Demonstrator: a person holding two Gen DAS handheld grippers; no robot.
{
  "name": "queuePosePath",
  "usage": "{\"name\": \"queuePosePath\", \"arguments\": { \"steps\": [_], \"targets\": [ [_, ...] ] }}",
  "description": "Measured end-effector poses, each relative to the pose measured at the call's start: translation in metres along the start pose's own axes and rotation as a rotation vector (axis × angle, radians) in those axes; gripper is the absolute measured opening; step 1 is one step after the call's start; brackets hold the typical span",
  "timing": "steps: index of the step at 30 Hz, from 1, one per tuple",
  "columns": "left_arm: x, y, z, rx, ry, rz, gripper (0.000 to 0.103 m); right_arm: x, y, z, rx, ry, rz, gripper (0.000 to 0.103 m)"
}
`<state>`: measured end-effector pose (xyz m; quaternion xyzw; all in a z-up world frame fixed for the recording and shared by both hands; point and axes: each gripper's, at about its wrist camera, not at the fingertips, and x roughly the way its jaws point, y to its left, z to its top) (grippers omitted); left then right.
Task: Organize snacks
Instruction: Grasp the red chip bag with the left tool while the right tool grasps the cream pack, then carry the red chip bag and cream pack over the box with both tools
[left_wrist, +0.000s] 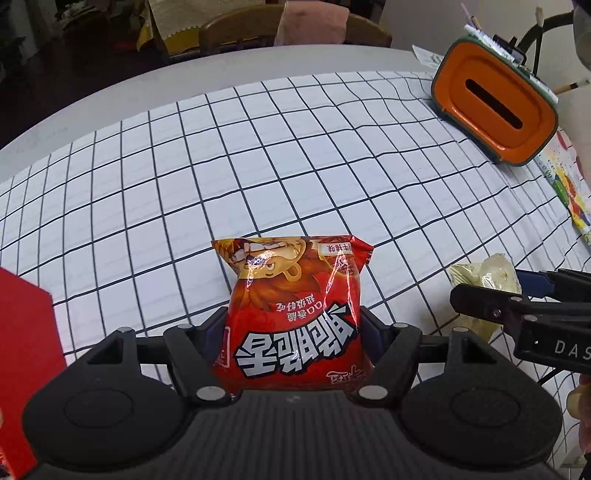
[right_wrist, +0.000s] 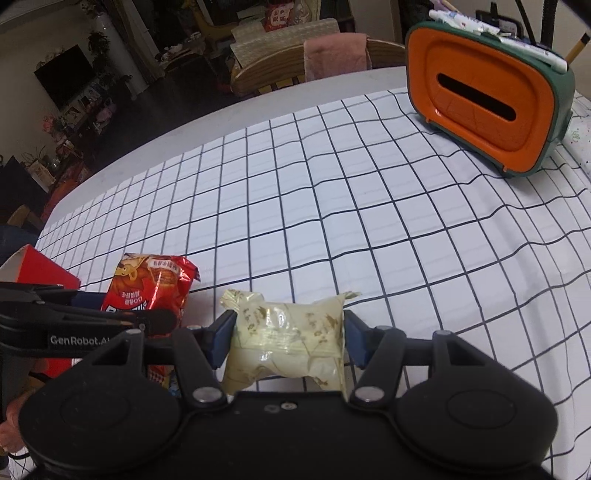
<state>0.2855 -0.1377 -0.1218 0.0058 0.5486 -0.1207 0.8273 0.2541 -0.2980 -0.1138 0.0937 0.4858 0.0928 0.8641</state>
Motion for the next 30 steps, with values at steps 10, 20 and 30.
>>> {"name": "queuePosePath", "arguments": {
  "steps": [10,20,30],
  "targets": [
    [-0.05,0.015,-0.028,-0.038,-0.048,0.023,0.072,-0.036,0.036,-0.01,-0.069,-0.04,0.026,0.06],
    [-0.109,0.061,-0.066,-0.113,-0.093,0.042,0.072,-0.058,0.089,-0.021,-0.151,-0.066,0.073,0.06],
    [-0.164,0.113,-0.098,-0.163,-0.154,0.069,0.072,-0.066,0.155,-0.027,-0.226,-0.086,0.123,0.06]
  ]
}}
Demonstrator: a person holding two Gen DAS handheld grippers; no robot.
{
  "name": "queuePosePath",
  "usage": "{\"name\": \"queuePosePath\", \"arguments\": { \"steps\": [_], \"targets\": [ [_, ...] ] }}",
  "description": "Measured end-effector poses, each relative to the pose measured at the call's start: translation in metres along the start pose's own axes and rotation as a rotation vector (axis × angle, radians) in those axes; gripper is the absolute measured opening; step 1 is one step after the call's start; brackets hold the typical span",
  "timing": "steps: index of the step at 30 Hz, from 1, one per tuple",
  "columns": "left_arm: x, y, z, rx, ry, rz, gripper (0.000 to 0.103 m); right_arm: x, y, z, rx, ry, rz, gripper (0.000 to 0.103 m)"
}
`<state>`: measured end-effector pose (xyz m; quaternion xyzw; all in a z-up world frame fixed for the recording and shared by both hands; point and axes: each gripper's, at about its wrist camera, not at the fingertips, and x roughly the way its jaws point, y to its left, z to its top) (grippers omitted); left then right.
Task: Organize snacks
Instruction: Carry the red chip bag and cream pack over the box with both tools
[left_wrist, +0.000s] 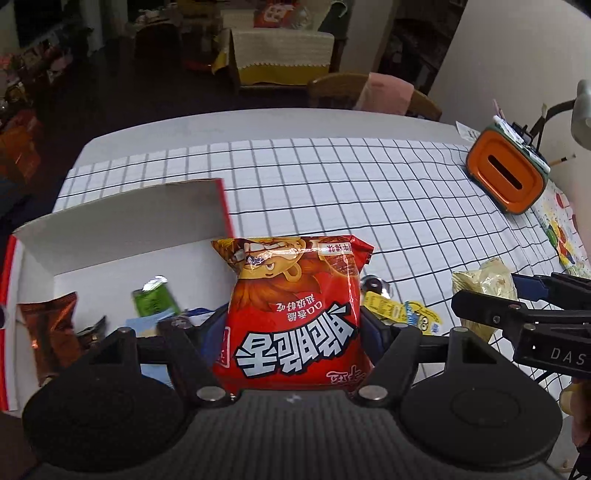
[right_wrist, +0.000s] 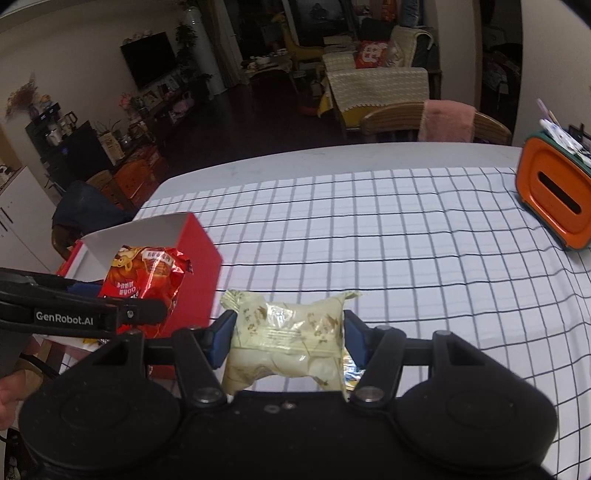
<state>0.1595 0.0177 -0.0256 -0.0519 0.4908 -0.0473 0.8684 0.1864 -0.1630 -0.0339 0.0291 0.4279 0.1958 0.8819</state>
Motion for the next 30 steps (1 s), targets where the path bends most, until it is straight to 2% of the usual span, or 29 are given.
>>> {"name": "queuePosePath", "arguments": {
  "steps": [9,19,30],
  "targets": [
    [-0.03,0.057,-0.01,-0.046,-0.042,0.026,0.072,0.009,0.07,0.003,-0.075,-0.006,0.035,0.06],
    [-0.047,0.122,-0.021,-0.096,-0.06,0.053,0.072,0.036,0.135,0.006,-0.134,0.007,0.052,0.06],
    [-0.04,0.189,-0.029,-0.139,-0.04,0.092,0.072,0.078,0.188,0.01,-0.214,0.041,0.035,0.06]
  ]
}}
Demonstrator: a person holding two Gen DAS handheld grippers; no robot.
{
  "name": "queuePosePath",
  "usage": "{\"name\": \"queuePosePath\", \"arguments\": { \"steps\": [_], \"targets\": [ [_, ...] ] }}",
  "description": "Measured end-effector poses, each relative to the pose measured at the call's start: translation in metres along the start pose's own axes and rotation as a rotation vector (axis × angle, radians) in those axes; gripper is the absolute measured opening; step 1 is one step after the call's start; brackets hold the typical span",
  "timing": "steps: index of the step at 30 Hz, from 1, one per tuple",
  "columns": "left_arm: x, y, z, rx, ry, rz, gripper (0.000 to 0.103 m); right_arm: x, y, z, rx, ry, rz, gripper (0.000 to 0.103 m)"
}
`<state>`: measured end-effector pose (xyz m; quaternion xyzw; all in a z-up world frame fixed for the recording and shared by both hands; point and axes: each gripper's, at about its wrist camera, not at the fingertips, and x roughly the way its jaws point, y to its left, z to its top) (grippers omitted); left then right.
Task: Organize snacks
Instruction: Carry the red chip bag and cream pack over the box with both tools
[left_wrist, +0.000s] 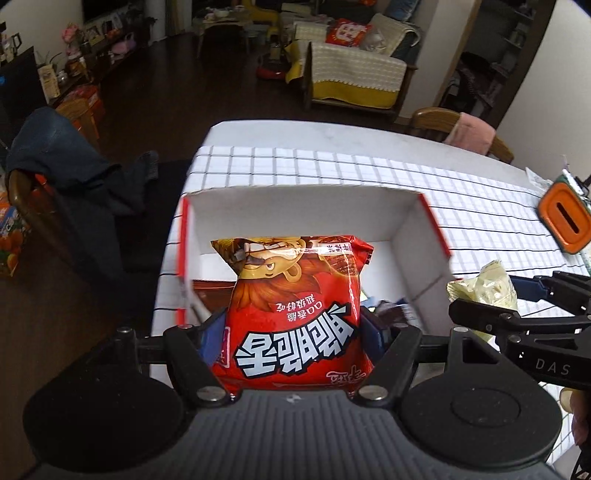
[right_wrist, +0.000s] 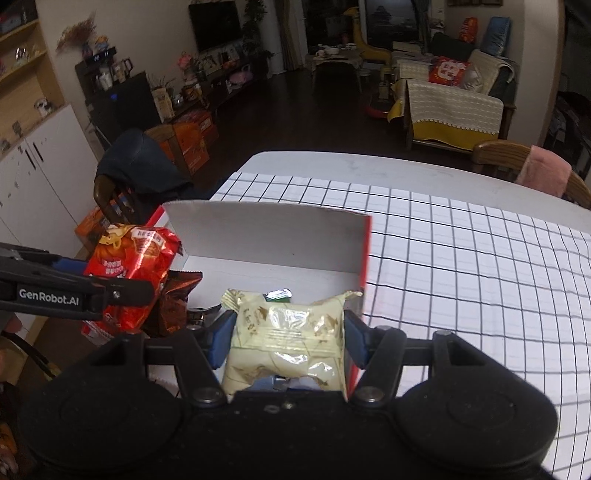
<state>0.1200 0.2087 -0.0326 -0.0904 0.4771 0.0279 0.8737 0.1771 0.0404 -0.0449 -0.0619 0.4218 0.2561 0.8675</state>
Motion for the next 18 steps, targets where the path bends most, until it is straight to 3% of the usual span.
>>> {"name": "queuePosePath", "arguments": {
  "steps": [6,18],
  "targets": [
    [0.022,0.019,-0.005,0.001,0.042,0.005,0.072,0.035,0.016,0.01,-0.043,0.04,-0.034,0.06],
    [0.062,0.012,-0.005,0.065,0.094,0.013,0.072,0.109,0.023,0.031,-0.078,0.136,-0.073,0.06]
  ]
}}
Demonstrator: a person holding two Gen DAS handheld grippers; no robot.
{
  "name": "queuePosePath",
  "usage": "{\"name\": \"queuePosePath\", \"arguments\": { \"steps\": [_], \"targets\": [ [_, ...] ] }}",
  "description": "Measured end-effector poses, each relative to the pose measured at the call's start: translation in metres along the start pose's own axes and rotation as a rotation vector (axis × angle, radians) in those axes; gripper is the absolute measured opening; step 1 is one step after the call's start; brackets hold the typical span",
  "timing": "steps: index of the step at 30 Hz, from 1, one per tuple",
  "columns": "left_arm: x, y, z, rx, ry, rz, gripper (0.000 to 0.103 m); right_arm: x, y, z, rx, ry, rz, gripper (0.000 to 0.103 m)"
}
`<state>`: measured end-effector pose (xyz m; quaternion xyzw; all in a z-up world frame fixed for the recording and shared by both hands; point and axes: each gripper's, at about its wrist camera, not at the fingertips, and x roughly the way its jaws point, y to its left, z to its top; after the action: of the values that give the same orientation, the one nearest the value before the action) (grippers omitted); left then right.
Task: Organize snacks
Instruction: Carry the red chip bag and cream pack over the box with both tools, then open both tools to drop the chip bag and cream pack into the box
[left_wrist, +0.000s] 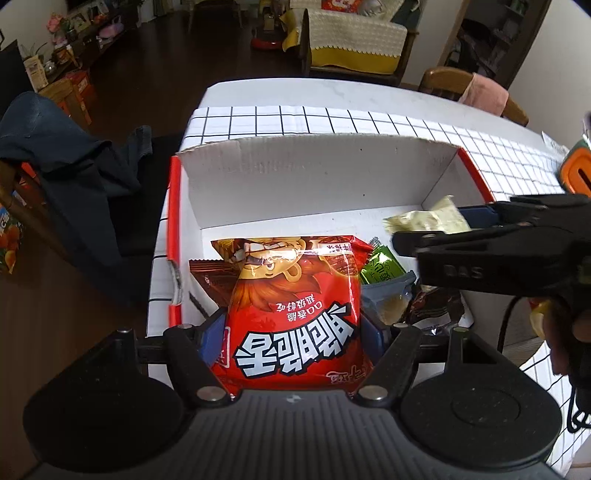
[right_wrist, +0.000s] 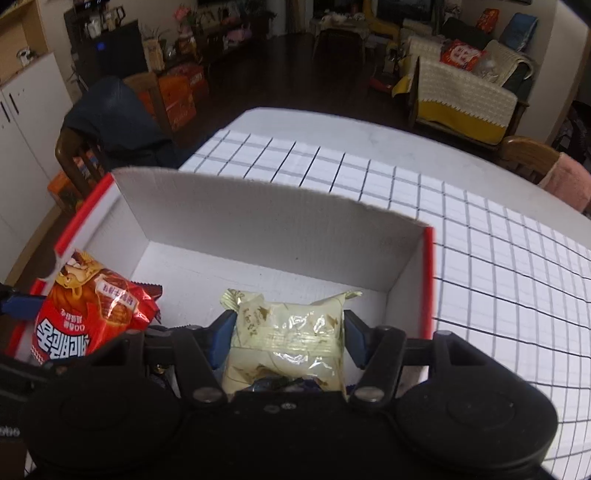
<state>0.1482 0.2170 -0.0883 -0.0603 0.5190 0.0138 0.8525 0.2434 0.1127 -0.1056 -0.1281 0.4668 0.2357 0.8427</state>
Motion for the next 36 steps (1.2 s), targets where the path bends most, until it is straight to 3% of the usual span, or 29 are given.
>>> {"name": "queuePosePath", "arguments": {
  "steps": [7,15,19,36],
  "targets": [
    [0.009,-0.001,0.003,0.008,0.021,0.012,0.072,0.019,0.004,-0.001,-0.019,0.052,0.023,0.061],
    [0.012,-0.003,0.002,0.002,0.028,0.016,0.072,0.02,0.005,0.0,0.003,0.054,0.032,0.065],
    [0.009,-0.001,0.001,-0.01,0.025,0.009,0.072,0.007,0.004,-0.001,0.011,0.031,0.047,0.075],
    [-0.036,-0.006,-0.011,-0.008,-0.078,-0.006,0.077,-0.08,-0.001,-0.02,0.059,-0.105,0.108,0.085]
  ]
}}
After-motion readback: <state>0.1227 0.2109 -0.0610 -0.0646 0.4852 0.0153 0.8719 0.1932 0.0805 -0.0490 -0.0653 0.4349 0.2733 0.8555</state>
